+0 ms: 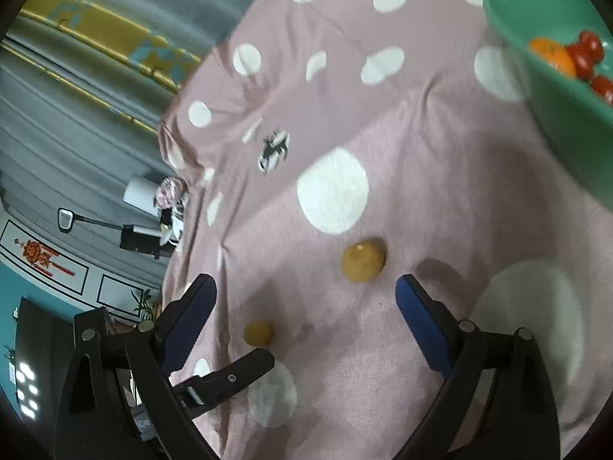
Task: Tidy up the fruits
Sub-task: 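Move both grippers to the small tan fruits and close each on one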
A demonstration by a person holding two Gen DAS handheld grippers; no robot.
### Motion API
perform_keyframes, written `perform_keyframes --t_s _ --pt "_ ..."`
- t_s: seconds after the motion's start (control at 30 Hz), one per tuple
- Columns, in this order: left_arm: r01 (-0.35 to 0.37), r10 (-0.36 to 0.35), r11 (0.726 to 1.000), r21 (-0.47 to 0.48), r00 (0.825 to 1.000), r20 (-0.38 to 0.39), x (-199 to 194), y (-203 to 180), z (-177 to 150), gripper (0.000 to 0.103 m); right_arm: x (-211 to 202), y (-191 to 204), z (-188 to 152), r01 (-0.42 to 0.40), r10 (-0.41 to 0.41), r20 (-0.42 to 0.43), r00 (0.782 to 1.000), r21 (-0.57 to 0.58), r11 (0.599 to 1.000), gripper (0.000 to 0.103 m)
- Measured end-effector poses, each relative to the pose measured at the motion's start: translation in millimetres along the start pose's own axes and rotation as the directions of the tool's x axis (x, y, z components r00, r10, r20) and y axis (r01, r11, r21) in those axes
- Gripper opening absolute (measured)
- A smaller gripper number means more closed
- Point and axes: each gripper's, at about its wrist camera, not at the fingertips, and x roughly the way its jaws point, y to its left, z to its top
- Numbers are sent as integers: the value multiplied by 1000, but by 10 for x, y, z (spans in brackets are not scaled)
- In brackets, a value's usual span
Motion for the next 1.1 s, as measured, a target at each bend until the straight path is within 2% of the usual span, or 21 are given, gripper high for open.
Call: perform_keyframes --t_s 0.13,0.3,0.37,0.47,0.53,0.63,0.7,0.77,0.83,0.9,0.97,1.1 --pt "75 -75 996 -46 997 7 -40 112 47 92 97 -70 -8 13 -13 -30 999 20 1000 95" --pt "45 -47 998 36 998 40 -3 1 81 90 118 -107 19 28 -27 -34 999 17 999 91" --pt "6 -12 997 71 995 97 -14 -41 103 74 133 -99 27 44 -43 -38 998 3 999 88" --pt "-49 35 994 103 991 130 25 -53 183 60 156 -76 40 62 -62 -37 997 -18 998 85" --pt "-50 35 990 129 993 117 32 -41 185 56 178 -58 48 83 -85 -37 996 -37 996 79" --pt "-65 47 988 142 991 128 42 -55 183 54 208 -41 59 112 -114 -36 993 -62 992 71" --pt "-98 74 982 160 986 147 61 -92 192 51 217 -38 67 124 -127 -33 991 -71 990 66" --pt "-148 117 973 179 978 173 78 -144 187 43 218 -38 62 145 -148 -31 989 -82 986 58" --pt "-174 141 968 182 973 184 84 -161 176 42 232 -35 63 166 -169 -27 985 -92 982 49" --pt "-181 147 967 178 971 189 85 -156 187 42 242 -46 65 175 -178 -23 984 -95 980 43" --pt "-176 142 968 180 972 188 83 -160 191 35 256 -55 68 179 -181 -18 983 -94 979 38" --pt "-155 123 972 178 976 177 107 -189 201 29 271 -58 68 187 -190 -20 982 -96 978 28"
